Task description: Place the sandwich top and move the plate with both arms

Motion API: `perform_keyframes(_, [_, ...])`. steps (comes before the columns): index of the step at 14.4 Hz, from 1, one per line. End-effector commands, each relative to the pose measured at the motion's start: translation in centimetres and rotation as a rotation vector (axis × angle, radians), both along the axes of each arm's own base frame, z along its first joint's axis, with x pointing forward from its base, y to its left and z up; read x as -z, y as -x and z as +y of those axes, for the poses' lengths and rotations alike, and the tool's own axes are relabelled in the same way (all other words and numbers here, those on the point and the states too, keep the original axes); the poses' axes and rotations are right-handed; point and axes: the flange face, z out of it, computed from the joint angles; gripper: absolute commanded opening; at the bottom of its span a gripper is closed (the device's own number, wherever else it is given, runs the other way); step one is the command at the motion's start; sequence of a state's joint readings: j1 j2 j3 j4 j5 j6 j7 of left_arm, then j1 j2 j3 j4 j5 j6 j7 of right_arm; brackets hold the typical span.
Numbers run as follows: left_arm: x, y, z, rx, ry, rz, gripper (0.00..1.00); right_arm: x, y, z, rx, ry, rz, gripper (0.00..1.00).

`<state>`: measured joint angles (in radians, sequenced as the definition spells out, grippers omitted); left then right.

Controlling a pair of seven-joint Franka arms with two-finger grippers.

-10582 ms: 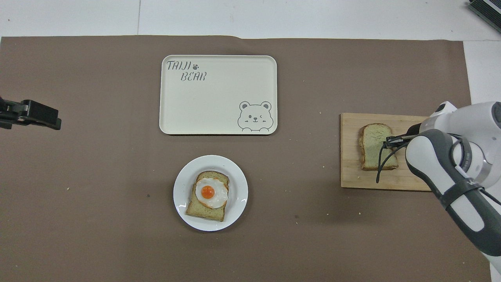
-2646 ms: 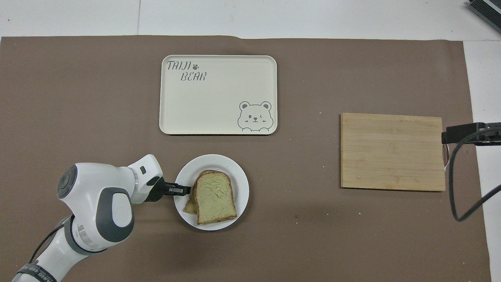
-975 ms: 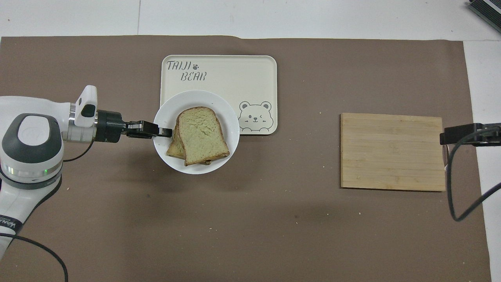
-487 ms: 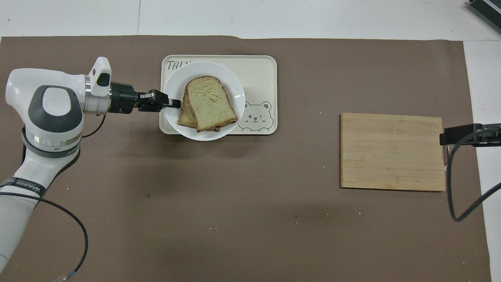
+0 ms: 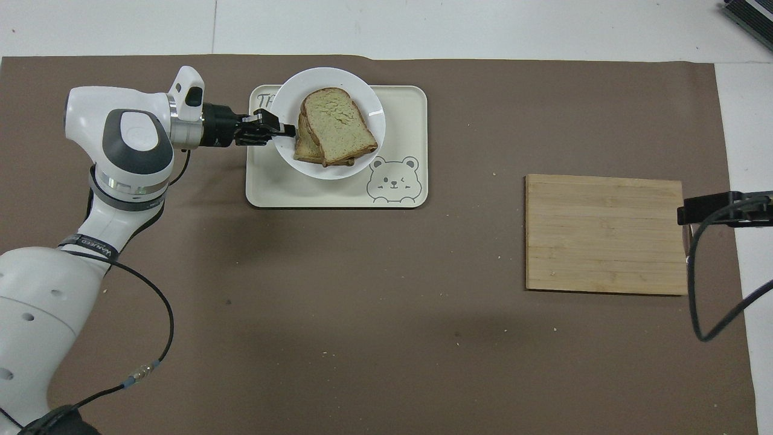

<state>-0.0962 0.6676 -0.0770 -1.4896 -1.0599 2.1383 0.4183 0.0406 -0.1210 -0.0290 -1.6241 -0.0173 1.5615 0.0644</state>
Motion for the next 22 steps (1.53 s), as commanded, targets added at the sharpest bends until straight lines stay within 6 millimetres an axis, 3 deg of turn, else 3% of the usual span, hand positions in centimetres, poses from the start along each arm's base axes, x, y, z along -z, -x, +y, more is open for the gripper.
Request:
perform_keyframes(1, [0.0,-0.5,-1.1,-0.003,-0.019,-0.003,0.00,0.0,0.6,-0.4,-0.020,0.004,0.011,1.00])
perform_keyframes(3, [0.3,-0.2,-1.7,0.009,-0.042,-0.007,0.00,0.0,0.6,-0.4,-0.020,0.004,0.011,1.00])
perform_keyframes(5, [1.6,0.5,-0.2,0.005,-0.073,0.020,0.00,0.0,0.6,-0.4,-0.020,0.004,0.011,1.00])
perform_keyframes(6, [1.6,0.4,0.0,0.009,-0.093,0.015,0.11,0.0,0.6,-0.5,-0.019,0.004,0.011,1.00])
perform_keyframes(7, [1.6,0.5,-0.5,0.000,-0.104,0.033,0.74,0.0,0.6,-0.5,-0.020,0.004,0.011,1.00])
perform_keyframes(8, [1.5,0.3,0.3,-0.045,-0.104,0.078,1.00,0.0,0.5,-0.5,-0.019,0.004,0.010,1.00])
perform_keyframes(10, [1.1,0.1,2.1,-0.039,-0.148,0.073,1.00,0.0,0.6,-0.4,-0.022,0.004,0.011,1.00])
perform_keyframes(13, [-3.6,0.7,3.6,-0.048,-0.165,0.054,1.00,0.0,0.6,-0.5,-0.019,0.004,0.011,1.00])
perform_keyframes(17, [-10.1,2.3,4.7,-0.021,-0.336,0.049,1.00,0.1,0.6,-0.4,-0.020,0.004,0.008,1.00])
perform_keyframes(22, [-15.4,4.0,6.9,0.073,-0.644,0.058,1.00,0.0,-0.9,-0.7,-0.027,0.038,0.067,1.00])
